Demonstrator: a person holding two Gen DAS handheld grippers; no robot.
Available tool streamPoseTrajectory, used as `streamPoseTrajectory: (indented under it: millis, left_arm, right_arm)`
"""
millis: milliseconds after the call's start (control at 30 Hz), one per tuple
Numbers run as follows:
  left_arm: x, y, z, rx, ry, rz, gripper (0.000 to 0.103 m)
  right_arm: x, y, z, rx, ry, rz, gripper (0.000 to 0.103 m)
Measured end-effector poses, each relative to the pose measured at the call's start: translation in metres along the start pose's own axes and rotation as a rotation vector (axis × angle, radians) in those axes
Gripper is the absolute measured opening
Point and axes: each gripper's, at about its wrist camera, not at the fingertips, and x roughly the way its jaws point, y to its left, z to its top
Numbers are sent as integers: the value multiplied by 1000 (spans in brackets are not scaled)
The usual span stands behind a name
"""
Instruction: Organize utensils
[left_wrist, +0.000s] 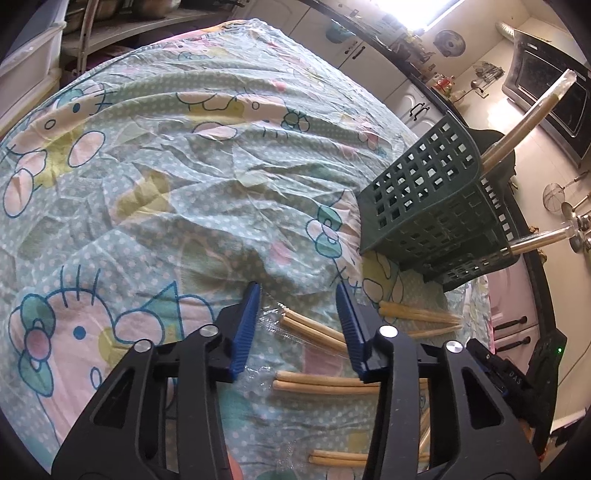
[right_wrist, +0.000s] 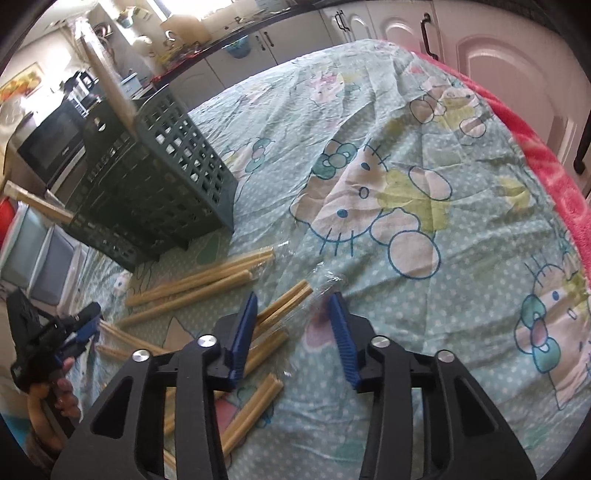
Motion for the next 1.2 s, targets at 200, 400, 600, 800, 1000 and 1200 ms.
streamPoseTrajectory:
  millis: [200, 400, 600, 800, 1000, 1200]
  left_arm:
    - [2, 5, 2, -2, 0, 14, 18]
    - [0, 10, 2, -15, 4, 10, 10]
    - [-6, 14, 3, -23, 1, -30, 2]
    - [-16, 9, 3, -20, -19, -69, 1]
    - [-42, -11, 6, 35, -83, -108, 1]
    - [-68, -40, 9, 104, -138, -154, 1]
  right_arm:
    - [5, -5, 7, 45, 6, 15, 25]
    - [7, -12, 11, 77, 4, 18, 9]
    - [2, -10, 14, 66, -17, 33, 3]
    - [-7, -2, 15, 36, -40, 46, 2]
    - [-25, 14, 16, -14, -88, 75, 2]
    - [-47, 36, 15, -89, -144, 98, 2]
